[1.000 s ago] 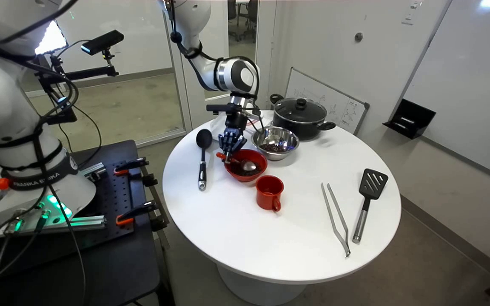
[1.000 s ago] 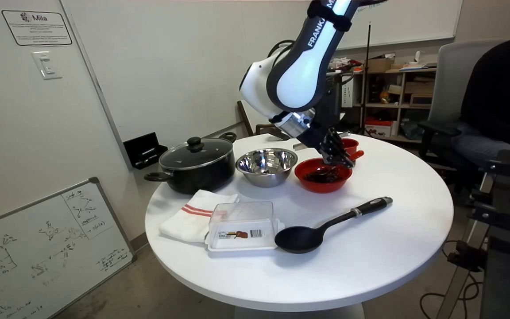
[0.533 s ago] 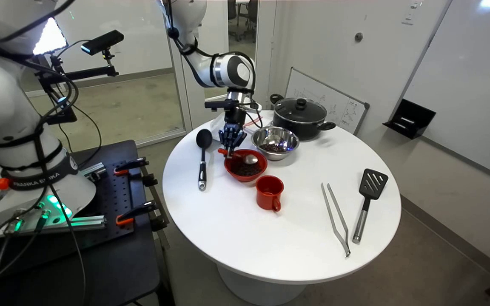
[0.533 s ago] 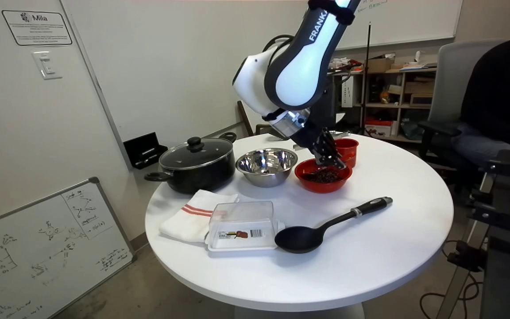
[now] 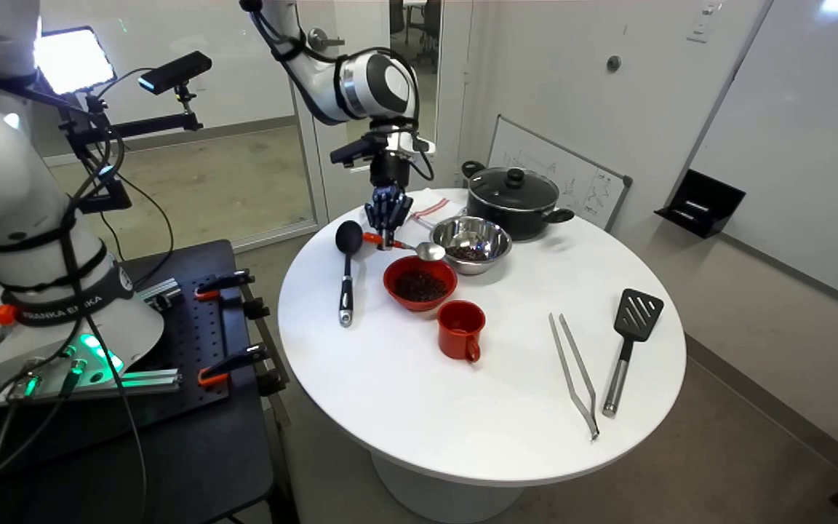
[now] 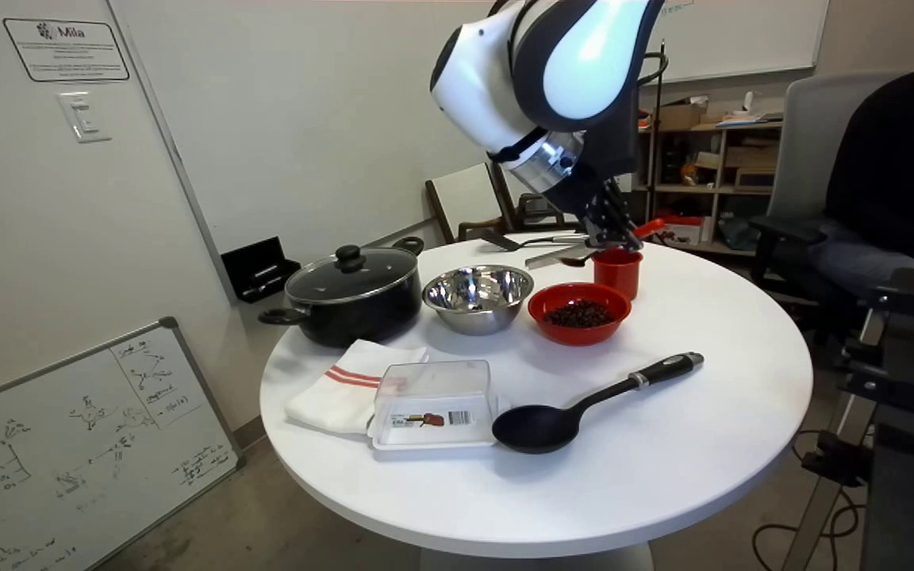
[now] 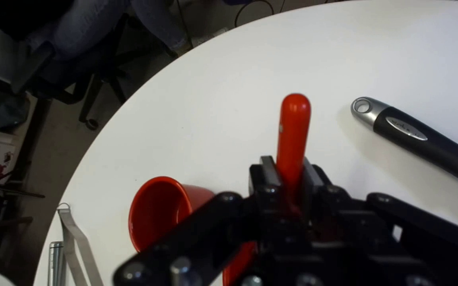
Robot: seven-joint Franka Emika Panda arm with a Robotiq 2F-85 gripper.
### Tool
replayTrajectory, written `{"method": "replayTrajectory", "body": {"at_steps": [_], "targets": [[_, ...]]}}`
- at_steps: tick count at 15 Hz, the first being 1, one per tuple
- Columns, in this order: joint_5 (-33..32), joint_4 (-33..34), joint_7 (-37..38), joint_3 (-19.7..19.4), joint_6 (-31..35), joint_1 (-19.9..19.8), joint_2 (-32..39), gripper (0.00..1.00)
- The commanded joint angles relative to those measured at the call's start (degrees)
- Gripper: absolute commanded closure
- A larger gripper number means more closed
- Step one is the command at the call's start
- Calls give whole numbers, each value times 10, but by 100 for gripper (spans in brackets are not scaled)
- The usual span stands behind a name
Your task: Use the spoon to stir the contents in the red bowl then place the spoon in the red mug.
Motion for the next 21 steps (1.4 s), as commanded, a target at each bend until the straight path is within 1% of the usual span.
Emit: {"method": "replayTrajectory", "body": {"at_steps": [1, 3, 4, 5, 6, 7, 10, 11, 13, 17, 19, 21], "targets": [[-30, -58, 46, 5, 4, 3, -62, 96], [-43, -66, 55, 6, -19, 1, -69, 96], [-46, -71, 61, 7, -20, -3, -75, 96], [-46, -80, 62, 9, -3, -10, -85, 96], [-66, -96, 79, 9, 35, -12, -100, 96], [-56, -107, 81, 14, 76, -22, -115, 96], [-95, -127, 128, 8, 160, -23, -130, 96], [-106, -130, 146, 5, 177, -25, -131, 96], [-123, -135, 184, 0, 177, -28, -132, 96], [-175, -138, 265, -10, 124, -35, -123, 96], [-178, -137, 273, -8, 85, -44, -118, 96], [-158, -134, 236, -2, 69, -60, -116, 96]]}}
